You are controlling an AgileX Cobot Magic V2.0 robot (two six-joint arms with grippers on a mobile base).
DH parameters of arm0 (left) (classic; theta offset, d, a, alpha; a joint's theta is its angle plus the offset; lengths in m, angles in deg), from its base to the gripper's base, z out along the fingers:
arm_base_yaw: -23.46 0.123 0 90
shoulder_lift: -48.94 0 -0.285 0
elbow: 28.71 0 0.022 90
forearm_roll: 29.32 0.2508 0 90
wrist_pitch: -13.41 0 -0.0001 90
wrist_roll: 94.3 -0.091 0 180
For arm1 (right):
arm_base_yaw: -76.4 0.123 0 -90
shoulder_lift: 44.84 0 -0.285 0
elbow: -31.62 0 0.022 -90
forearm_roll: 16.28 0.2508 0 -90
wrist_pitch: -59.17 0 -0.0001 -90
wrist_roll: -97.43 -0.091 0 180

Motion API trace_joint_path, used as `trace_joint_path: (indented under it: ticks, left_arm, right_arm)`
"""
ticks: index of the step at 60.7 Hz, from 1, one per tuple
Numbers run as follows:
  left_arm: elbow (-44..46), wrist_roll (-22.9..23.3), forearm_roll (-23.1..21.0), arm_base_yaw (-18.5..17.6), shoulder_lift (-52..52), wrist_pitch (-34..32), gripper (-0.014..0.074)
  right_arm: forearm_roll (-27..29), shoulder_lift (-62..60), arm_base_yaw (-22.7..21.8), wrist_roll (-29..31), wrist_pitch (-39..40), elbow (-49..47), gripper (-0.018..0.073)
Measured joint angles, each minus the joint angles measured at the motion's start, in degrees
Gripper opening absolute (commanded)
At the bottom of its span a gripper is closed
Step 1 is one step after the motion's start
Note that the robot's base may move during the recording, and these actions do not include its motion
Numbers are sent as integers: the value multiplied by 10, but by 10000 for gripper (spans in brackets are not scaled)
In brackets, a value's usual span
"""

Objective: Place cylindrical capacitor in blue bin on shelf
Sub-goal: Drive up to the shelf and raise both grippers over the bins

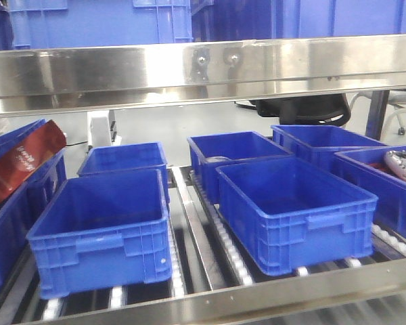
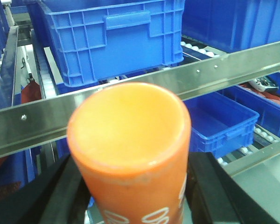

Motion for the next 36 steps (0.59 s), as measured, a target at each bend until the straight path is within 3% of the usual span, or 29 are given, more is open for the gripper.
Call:
trace_joint_path:
  ticks: [36]
  left_arm:
    - [0, 0, 0, 0, 0, 0, -111]
  right_arm:
    - [0, 0, 0, 0, 0, 0, -162]
